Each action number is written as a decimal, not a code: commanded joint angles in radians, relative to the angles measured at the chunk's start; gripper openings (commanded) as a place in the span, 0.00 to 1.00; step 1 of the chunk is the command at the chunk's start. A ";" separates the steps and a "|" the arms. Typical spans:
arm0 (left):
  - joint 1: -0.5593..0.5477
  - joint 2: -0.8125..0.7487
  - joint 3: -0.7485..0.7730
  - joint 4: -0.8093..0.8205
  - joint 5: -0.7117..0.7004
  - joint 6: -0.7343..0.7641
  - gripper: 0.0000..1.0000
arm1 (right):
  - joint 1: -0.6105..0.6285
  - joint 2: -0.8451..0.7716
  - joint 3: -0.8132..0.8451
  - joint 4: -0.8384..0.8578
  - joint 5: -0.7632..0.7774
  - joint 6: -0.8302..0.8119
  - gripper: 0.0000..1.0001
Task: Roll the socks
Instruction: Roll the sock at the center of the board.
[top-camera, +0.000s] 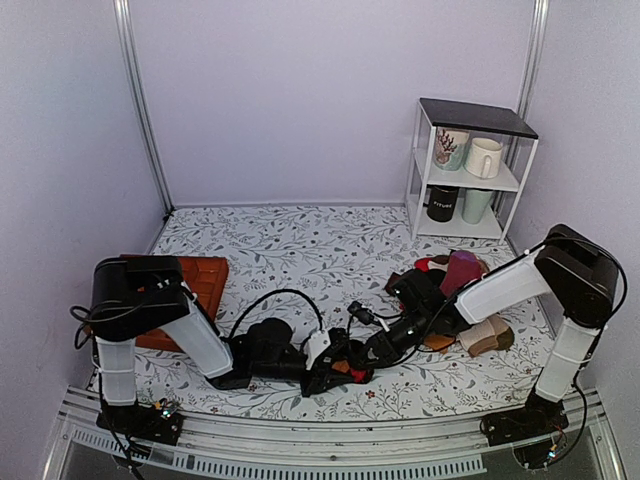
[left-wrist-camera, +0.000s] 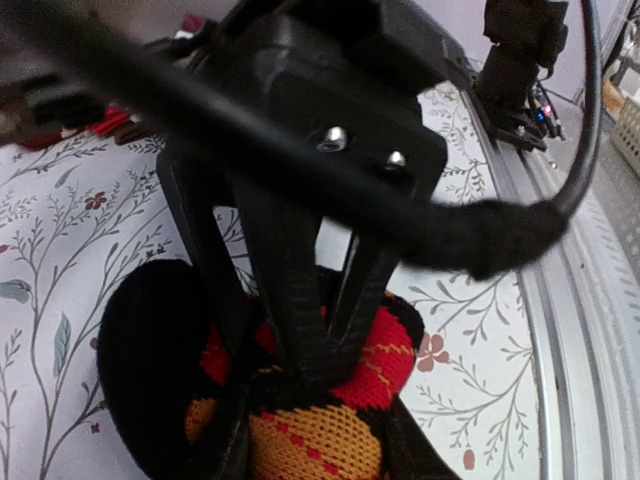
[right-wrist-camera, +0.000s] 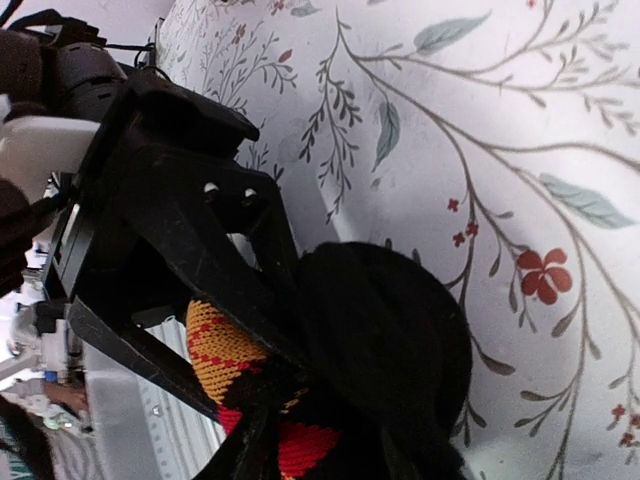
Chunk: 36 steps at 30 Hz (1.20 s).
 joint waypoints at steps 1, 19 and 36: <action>-0.027 0.138 -0.084 -0.287 0.145 -0.165 0.00 | 0.015 -0.108 -0.081 0.090 0.270 -0.100 0.39; -0.025 0.200 -0.068 -0.342 0.159 -0.201 0.00 | 0.088 -0.317 -0.457 0.733 0.236 -0.228 0.61; -0.023 0.218 -0.053 -0.353 0.167 -0.197 0.00 | 0.155 -0.165 -0.494 0.837 0.315 -0.114 0.62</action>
